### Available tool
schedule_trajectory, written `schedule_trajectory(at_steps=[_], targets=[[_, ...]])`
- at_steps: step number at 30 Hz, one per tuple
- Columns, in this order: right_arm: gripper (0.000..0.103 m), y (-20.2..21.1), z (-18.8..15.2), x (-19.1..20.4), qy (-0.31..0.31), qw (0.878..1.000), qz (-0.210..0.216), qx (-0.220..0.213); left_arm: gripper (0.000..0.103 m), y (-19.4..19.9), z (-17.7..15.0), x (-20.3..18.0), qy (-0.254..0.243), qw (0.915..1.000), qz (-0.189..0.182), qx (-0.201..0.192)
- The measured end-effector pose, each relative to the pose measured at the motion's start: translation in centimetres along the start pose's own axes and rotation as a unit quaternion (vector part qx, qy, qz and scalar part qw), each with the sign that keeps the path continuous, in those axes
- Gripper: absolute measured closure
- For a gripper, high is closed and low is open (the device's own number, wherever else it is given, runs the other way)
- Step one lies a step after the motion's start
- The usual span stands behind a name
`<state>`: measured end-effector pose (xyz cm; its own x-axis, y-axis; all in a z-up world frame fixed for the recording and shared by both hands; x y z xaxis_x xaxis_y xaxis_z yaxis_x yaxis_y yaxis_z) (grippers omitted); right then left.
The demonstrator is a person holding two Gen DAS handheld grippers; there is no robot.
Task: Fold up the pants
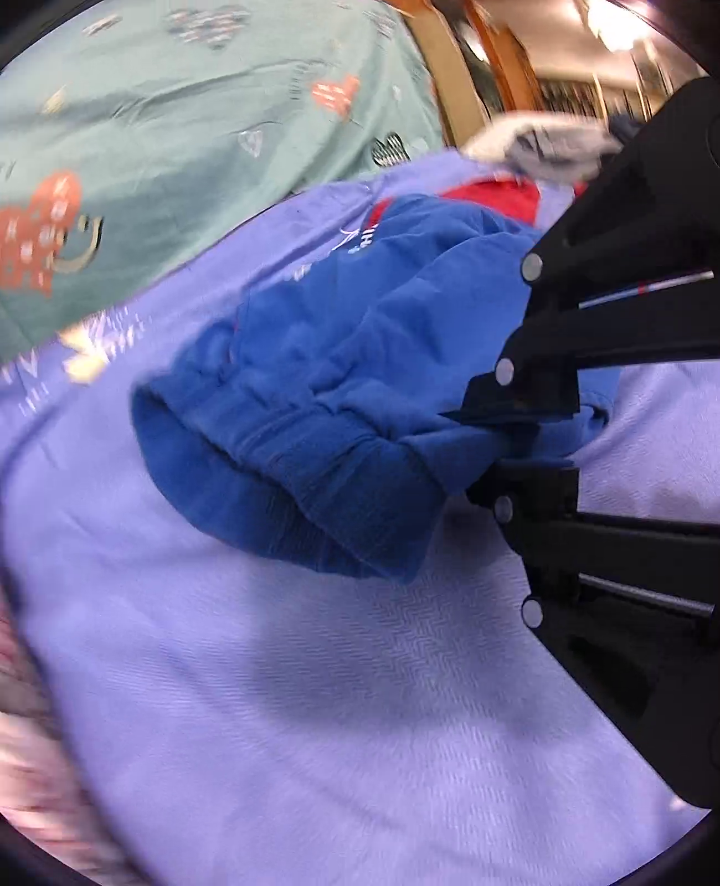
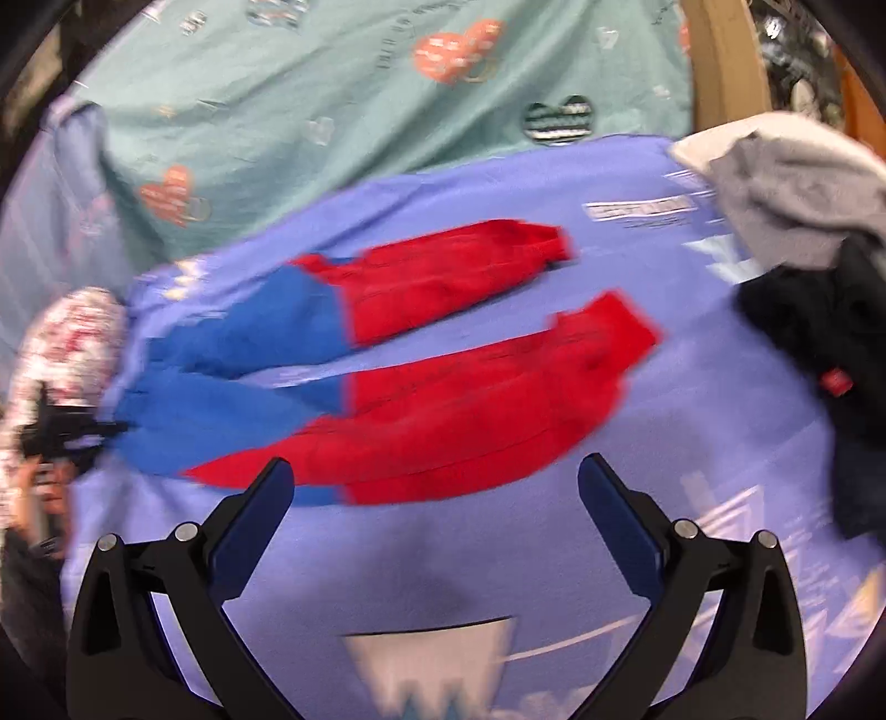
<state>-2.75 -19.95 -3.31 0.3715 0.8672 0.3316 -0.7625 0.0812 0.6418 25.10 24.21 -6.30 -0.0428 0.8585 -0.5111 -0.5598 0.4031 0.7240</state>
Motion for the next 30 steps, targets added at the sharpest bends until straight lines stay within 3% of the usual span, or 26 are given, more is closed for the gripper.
schedule_trajectory(at_steps=[4, 7, 14, 16, 17, 18, 19, 21, 26, 30], targets=[[0.001, -1.4, 3.3, -5.2, -0.097, 0.995, -0.007, 0.026, 0.095, 2.1, 0.1, -2.4, -0.039, 0.9985, 0.018, -0.035], [0.005, -3.0, 4.9, -7.1, -0.129, 0.99, 0.014, 0.054, 0.095, 2.9, 0.4, -3.3, -0.048, 0.9978, 0.011, -0.044], [0.036, -9.4, 6.4, -6.9, -0.138, 0.977, 0.022, 0.16, 0.095, 3.8, -0.2, -2.6, -0.028, 0.9986, 0.004, -0.045], [0.038, -9.9, 6.6, -6.7, -0.146, 0.977, 0.008, 0.153, 0.095, 3.7, -0.3, -2.2, -0.024, 0.9987, 0.006, -0.044], [0.053, -10.1, 6.8, -6.5, -0.142, 0.978, 0.007, 0.153, 0.095, 3.7, -0.4, -2.0, -0.022, 0.9988, 0.006, -0.044], [0.078, -10.4, 6.9, -6.4, -0.137, 0.978, 0.006, 0.158, 0.095, 3.6, -0.4, -2.0, -0.019, 0.9989, 0.006, -0.043], [0.086, -10.7, 7.0, -6.5, -0.142, 0.976, 0.013, 0.166, 0.095, 3.6, -0.4, -1.8, -0.016, 0.9989, 0.005, -0.044], [0.091, -10.0, 7.3, -6.8, -0.163, 0.973, 0.032, 0.158, 0.095, 4.1, -0.3, -1.8, -0.01, 0.9987, 0.004, -0.05], [0.092, -2.8, 9.1, -5.2, -0.134, 0.983, 0.081, 0.093, 0.095, 8.7, -0.5, -3.3, -0.034, 0.9941, 0.022, -0.101], [0.091, 1.0, 8.5, -6.6, -0.13, 0.983, 0.075, 0.108, 0.095, 13.7, -3.5, -4.5, -0.067, 0.9892, 0.041, -0.124]])
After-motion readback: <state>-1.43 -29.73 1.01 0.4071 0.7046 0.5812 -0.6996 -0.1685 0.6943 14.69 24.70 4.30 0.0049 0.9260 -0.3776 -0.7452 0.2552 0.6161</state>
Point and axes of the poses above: each gripper's, at about its wrist camera, not at the fingertips, and y roughly against the way its jaws point, x to its left, z to its top, the point moved 1 cm from there along -y, roughly the way its jaws point, and after that the axes turned 12 degrees about -y, right-handed, at the moved point
